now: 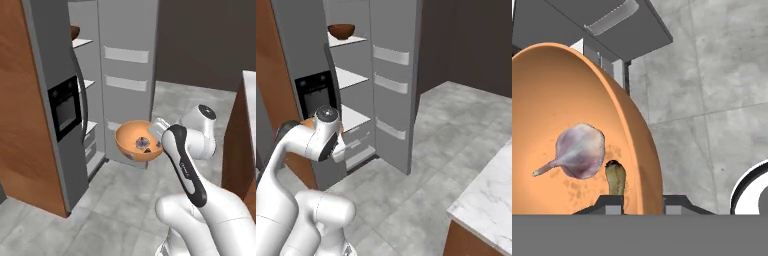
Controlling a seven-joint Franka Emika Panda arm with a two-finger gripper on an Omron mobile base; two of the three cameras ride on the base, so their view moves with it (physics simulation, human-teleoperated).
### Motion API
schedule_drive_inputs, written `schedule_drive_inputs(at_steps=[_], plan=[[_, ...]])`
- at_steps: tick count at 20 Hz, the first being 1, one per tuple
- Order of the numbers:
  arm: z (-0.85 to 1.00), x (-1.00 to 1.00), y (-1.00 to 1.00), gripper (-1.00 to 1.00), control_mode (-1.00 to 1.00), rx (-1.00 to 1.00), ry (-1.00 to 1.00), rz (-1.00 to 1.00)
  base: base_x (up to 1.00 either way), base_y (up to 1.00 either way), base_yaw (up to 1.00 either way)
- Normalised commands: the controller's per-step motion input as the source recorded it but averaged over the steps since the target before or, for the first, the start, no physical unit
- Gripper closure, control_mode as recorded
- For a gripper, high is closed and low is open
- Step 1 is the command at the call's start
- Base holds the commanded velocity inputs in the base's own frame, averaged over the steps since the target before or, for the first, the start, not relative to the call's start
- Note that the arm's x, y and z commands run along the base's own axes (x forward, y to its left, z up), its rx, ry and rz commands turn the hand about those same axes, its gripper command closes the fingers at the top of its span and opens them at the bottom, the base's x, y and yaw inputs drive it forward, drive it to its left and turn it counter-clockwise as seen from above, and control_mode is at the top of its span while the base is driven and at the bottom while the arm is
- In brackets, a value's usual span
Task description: Place the bowl with the mushroom and garlic on the second highest shelf of the fridge. Place the bowl with the fish and chicken drumstick on the top shelf of the fridge.
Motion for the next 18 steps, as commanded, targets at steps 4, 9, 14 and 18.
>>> schedule_drive_inputs(at_steps=[4,9,14,18], plan=[[0.0,0.0,0.0,1.0,1.0,0.0,0.0,0.0,1.0,0.02,-0.15],[0.0,0.0,0.0,1.0,1.0,0.0,0.0,0.0,1.0,-0.01,-0.09],[0.0,0.0,0.0,1.0,1.0,0.0,0.0,0.0,1.0,-0.03,0.28],[0.0,0.0,0.0,1.0,1.0,0.0,0.0,0.0,0.82,-0.02,0.79]])
